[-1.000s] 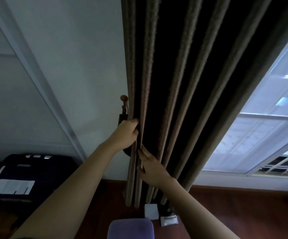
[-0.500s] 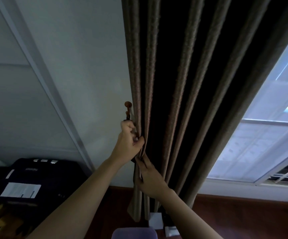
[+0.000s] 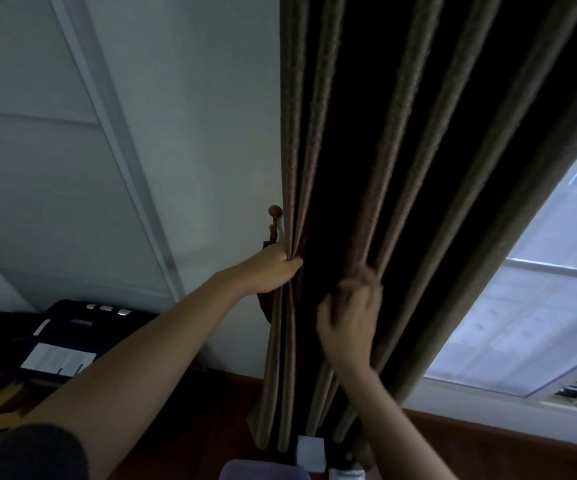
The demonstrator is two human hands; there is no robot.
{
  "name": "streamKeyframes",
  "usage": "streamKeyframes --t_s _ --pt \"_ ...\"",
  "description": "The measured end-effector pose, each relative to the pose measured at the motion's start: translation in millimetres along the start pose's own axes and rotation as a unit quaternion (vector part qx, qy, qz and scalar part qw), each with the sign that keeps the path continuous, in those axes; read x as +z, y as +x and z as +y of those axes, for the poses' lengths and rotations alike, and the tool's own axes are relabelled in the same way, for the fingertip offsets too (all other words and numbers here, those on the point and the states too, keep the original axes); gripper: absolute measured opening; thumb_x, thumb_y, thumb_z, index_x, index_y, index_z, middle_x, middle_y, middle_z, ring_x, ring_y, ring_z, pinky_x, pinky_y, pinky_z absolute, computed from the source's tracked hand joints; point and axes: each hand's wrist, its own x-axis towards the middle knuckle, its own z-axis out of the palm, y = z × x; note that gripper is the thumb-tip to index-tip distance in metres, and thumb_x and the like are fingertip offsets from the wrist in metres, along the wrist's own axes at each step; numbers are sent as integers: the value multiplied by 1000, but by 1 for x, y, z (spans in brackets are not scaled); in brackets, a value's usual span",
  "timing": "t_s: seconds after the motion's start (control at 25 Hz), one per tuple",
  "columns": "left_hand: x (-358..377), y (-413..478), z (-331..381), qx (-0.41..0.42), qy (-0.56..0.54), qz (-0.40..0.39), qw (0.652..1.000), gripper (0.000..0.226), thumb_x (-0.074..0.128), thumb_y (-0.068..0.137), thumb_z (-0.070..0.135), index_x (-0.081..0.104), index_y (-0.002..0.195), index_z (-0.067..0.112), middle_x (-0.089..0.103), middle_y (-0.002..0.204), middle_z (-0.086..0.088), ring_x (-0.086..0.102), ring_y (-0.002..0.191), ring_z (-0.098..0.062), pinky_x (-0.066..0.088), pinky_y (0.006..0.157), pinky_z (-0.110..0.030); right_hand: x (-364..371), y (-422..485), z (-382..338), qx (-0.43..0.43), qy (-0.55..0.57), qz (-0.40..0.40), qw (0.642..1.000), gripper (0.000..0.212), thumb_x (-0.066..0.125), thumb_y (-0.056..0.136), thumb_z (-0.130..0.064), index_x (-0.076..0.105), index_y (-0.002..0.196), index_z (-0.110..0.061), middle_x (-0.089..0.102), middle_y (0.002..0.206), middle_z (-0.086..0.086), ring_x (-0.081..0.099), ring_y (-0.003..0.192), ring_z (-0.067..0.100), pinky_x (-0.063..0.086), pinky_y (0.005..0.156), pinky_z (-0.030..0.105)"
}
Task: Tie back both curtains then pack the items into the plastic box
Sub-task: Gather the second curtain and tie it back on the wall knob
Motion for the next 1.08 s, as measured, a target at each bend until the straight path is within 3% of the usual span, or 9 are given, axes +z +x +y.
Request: streamKeyframes --t_s 0.08,0.16,0.28,0.4,0.56,0.76,0.92,1.0,1.08 --pt "0 -2 -3 -28 -55 -3 998 30 33 99 16 56 115 7 59 107 -5 56 94 -15 42 82 -18 -11 42 -5 11 42 96 994 50 66 82 -9 40 125 -2 37 140 23 36 132 25 32 110 25" --pt "-1 -1 -6 -40 -69 0 997 29 34 98 17 59 108 6 59 101 -6 56 90 -14 43 79 -19 -16 81 -11 51 56 54 996 61 63 87 -16 32 138 -1 44 138 20 45 126 28 38 105 31" --pt "0 1 -5 -41 -75 2 996 25 34 98 15 57 91 14 56 90 1 54 88 -15 41 76 -21 -8 97 -2 54 14 -29 998 36 54 91 -13 48 126 -3 66 108 17 64 95 32 52 85 35" --pt "2 4 -4 -36 -75 7 997 25 33 97 15 55 110 15 55 93 5 53 88 -11 40 82 -23 12 61 11 27 -45 -100 994 22 51 92 -7 58 112 -2 70 93 18 68 78 34 56 74 38" --pt "6 12 1 -47 -58 2 997 19 33 95 16 43 79 15 47 77 -9 46 74 -21 36 70 -31 32 8 20 65 -71 -256 962 26 45 94 -7 57 117 -6 69 97 13 68 84 28 55 79 37" --pt "12 22 1 -37 -23 -30 999 32 33 94 24 57 92 3 59 91 -29 50 78 -22 40 73 -36 38 -2 24 89 -77 -290 950 25 43 95 -10 58 115 -7 69 96 12 67 85 28 52 77 38" --pt "14 22 12 -40 -19 -25 999 33 35 94 20 57 88 -4 55 79 -21 50 72 -23 41 71 -35 38 -2 27 82 -89 -293 948 25 44 95 -10 57 116 -6 69 97 13 67 84 29 53 75 37" --pt "15 22 19 -52 -22 -33 998 30 35 96 15 48 71 4 45 64 -11 44 60 -21 39 64 -32 39 -3 28 81 -90 -302 946 24 45 95 -10 57 115 -6 69 97 12 67 84 27 53 74 34" --pt "16 22 23 -69 -39 -47 996 23 39 92 11 41 69 13 40 61 -4 42 61 -22 39 66 -33 40 -4 29 85 -81 -298 947 21 47 94 -10 58 111 -5 69 95 12 67 83 27 53 74 36"
